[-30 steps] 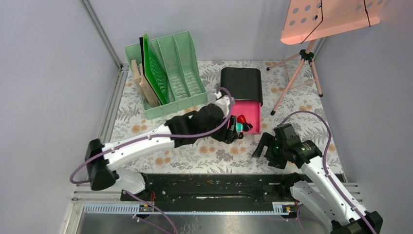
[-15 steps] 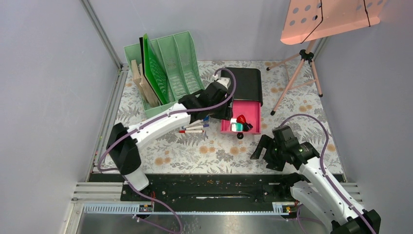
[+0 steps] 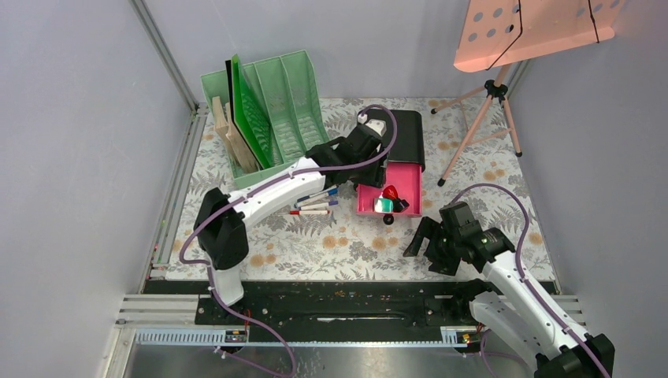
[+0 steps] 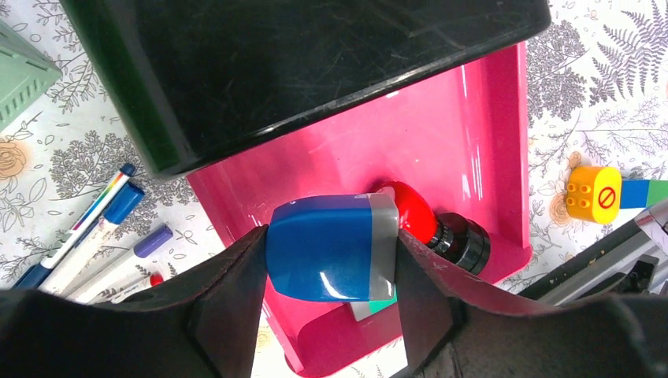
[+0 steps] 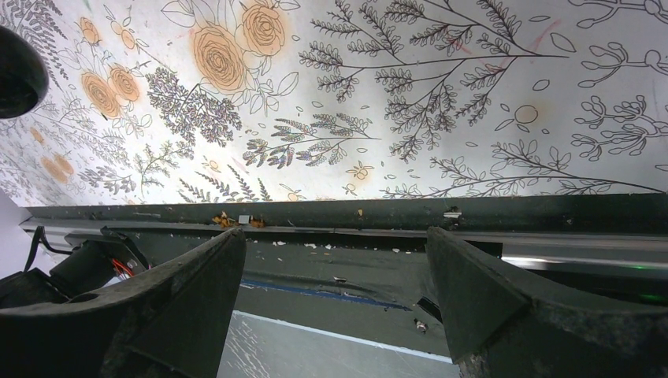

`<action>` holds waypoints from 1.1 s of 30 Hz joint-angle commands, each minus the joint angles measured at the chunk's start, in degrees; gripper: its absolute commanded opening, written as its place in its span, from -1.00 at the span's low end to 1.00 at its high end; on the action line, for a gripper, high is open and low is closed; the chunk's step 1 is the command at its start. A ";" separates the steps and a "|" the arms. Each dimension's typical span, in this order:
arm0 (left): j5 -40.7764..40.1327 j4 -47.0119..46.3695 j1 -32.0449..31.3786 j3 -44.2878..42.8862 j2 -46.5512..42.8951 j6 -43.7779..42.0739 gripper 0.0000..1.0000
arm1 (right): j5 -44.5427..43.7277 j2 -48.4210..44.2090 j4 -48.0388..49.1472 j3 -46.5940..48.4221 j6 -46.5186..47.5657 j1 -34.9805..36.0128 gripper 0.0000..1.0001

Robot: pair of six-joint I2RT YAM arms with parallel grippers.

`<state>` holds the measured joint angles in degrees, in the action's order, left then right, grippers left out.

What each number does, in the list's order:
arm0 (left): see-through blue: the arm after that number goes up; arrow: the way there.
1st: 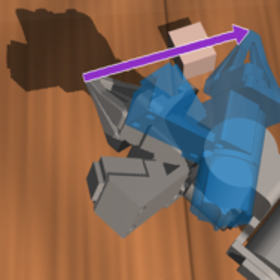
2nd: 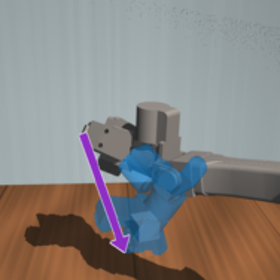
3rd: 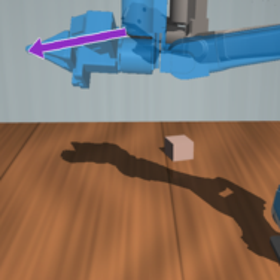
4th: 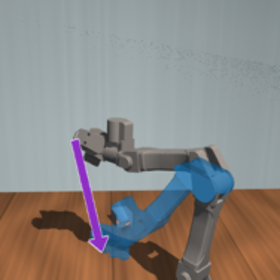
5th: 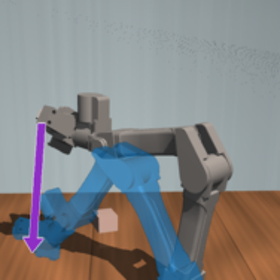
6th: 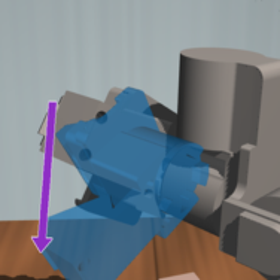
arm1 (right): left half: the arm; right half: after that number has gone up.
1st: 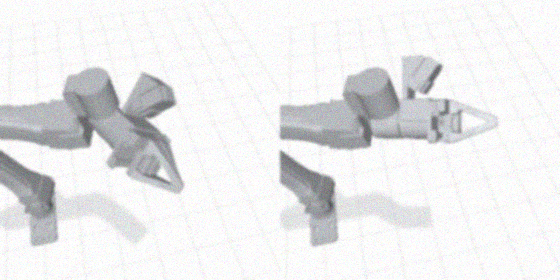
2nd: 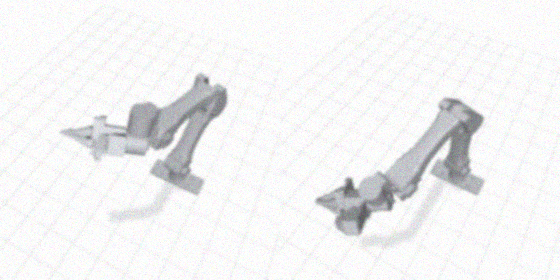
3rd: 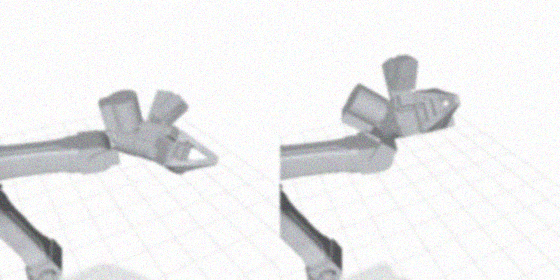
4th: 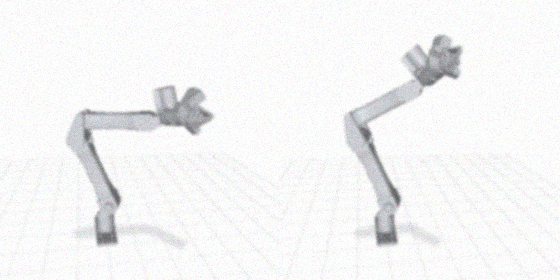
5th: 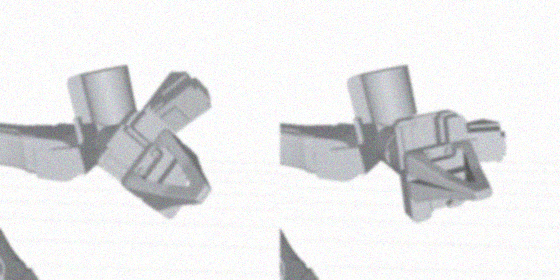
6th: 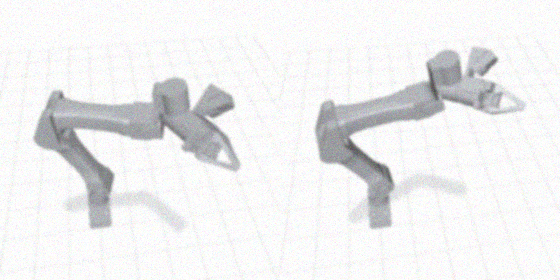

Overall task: Organize the desk
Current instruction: Place the stationery in the drawer.

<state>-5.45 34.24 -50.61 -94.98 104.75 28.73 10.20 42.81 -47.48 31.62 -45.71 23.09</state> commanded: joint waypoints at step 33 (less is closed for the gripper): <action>0.87 2.36 -0.02 -11.75 7.59 -1.27 0.30 | -0.63 -1.65 -2.02 1.94 -0.10 0.37 0.83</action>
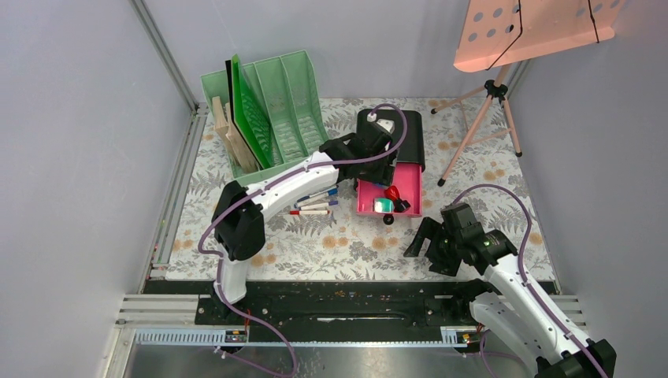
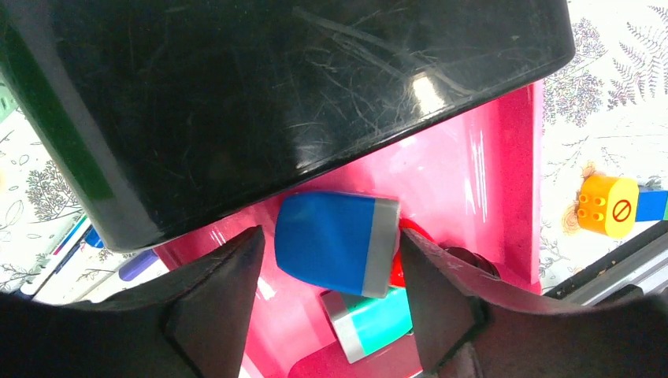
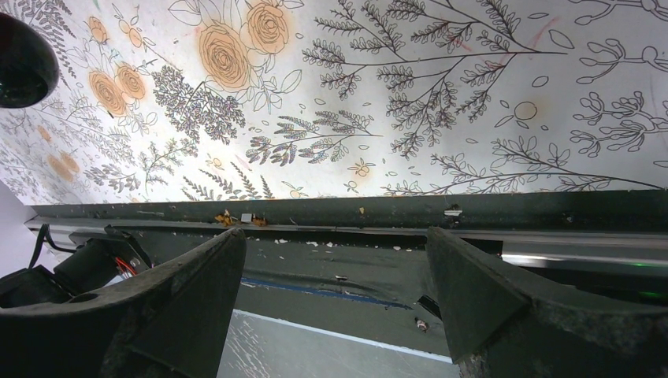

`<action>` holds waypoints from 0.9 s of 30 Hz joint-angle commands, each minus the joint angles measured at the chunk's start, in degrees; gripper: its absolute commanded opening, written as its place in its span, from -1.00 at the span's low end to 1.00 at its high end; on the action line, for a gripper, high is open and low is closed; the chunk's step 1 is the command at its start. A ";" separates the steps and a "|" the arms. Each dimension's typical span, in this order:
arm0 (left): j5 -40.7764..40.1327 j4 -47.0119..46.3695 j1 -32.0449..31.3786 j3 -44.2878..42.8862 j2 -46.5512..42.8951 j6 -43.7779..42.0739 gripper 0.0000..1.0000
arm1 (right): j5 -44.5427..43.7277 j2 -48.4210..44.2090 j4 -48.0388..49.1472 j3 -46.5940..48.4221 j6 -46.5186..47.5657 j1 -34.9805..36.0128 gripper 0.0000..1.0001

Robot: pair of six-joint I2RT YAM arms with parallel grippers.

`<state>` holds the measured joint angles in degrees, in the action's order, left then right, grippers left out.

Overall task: Organize the desk
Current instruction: Place the stationery in the drawer.

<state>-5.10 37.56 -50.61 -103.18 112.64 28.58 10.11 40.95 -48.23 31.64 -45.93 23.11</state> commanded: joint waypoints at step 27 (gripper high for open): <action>-3.50 -11.64 4.89 21.23 -34.38 -5.71 0.71 | 1.33 -1.08 0.98 6.49 4.80 0.36 0.84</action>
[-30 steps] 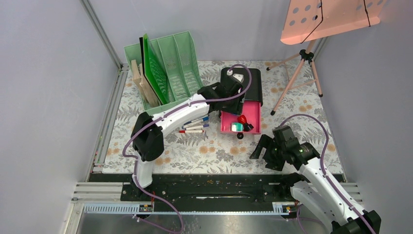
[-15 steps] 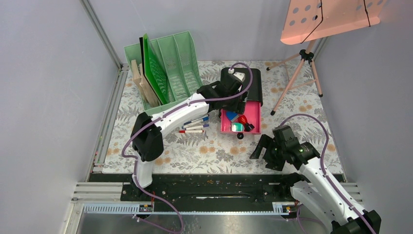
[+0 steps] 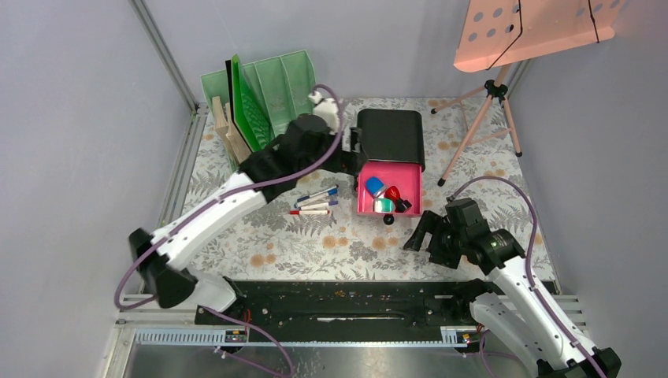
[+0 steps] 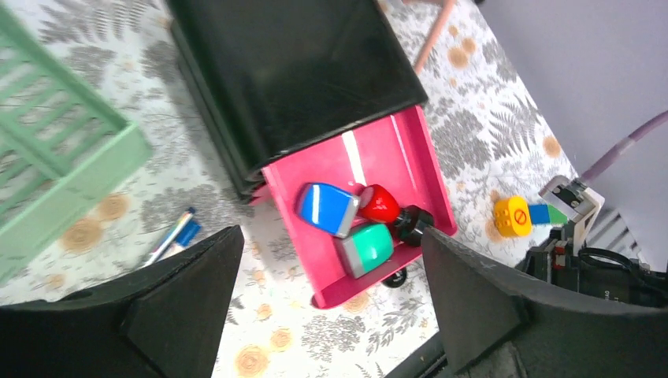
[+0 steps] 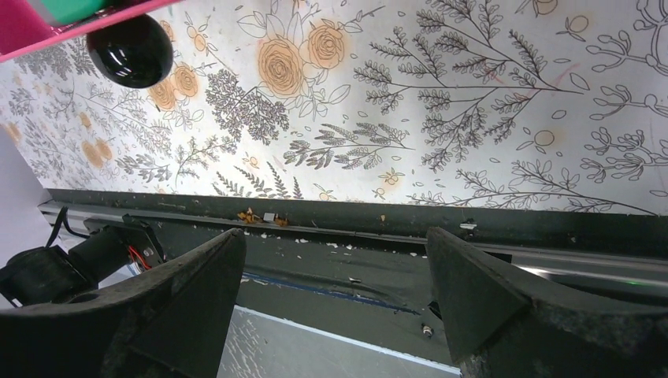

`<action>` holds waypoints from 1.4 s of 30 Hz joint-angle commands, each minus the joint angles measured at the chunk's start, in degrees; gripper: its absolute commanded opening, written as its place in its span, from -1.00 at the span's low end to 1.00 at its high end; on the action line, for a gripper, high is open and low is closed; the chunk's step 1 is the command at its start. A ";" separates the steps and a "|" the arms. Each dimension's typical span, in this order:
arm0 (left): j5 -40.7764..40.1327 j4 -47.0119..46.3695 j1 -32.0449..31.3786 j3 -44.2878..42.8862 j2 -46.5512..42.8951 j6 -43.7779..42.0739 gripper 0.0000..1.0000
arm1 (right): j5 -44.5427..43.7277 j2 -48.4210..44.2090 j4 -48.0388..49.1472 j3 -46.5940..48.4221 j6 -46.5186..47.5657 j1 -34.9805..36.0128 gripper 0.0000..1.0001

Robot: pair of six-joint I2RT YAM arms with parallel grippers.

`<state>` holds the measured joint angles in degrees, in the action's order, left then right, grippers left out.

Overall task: Organize the desk
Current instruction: Place the stationery in the drawer, then close the drawer in the storage box.

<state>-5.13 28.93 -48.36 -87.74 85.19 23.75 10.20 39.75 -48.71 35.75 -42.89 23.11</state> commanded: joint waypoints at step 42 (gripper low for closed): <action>-0.28 -0.41 8.28 46.34 -35.78 16.95 0.95 | -13.81 23.17 22.07 10.45 8.18 13.22 0.27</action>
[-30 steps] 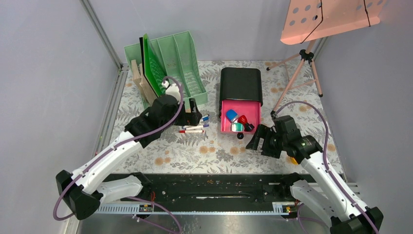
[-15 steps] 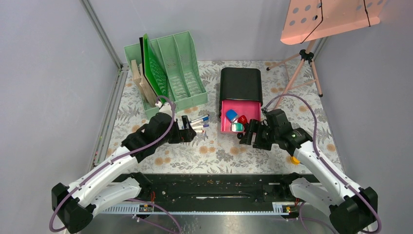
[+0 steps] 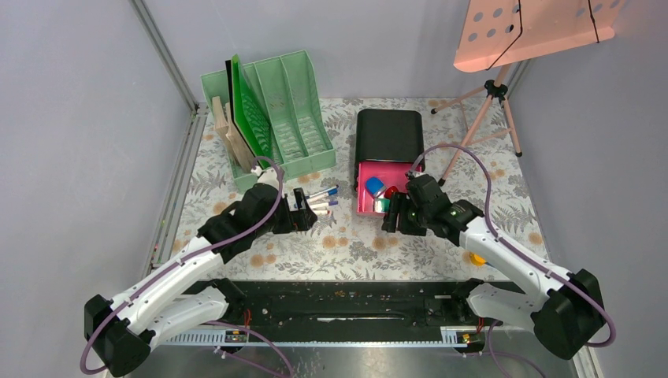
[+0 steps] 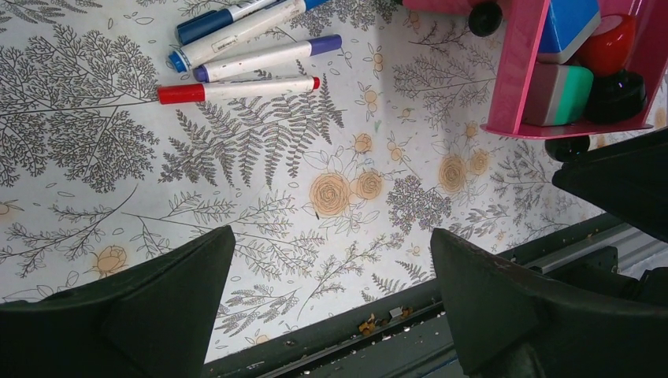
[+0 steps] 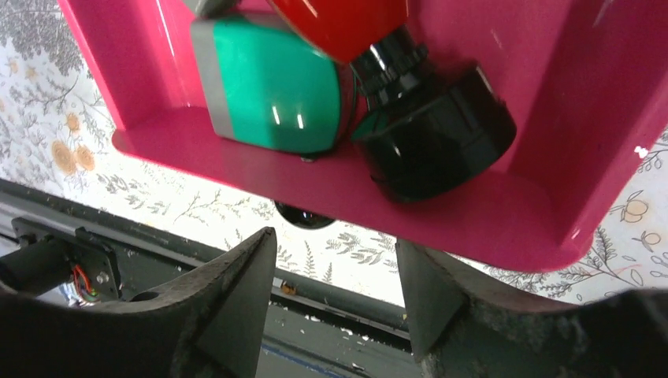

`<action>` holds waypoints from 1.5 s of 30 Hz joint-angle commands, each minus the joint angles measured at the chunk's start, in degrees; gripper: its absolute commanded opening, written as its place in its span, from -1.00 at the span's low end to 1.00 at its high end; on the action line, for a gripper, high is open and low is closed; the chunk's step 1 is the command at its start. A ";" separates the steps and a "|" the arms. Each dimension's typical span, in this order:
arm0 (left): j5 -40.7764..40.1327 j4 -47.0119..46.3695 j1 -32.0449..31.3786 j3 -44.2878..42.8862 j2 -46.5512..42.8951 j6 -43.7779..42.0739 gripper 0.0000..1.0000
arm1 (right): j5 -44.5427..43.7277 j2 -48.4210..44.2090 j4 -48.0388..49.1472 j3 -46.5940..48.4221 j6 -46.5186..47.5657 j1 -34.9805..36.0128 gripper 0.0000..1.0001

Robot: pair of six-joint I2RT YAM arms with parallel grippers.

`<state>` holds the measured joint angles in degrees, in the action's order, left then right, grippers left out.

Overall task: Organize the desk
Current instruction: Close the drawer in the storage box.

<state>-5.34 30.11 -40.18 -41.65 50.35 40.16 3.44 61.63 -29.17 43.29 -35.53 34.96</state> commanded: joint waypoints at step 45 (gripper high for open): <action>0.70 0.57 0.11 1.65 -2.27 -0.79 0.97 | -13.09 0.63 7.63 4.39 -7.79 3.26 -0.73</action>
<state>-5.30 31.64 -40.18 -40.36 48.84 40.05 -7.01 64.64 -22.59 42.76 -42.96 38.00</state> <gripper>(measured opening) 0.985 0.427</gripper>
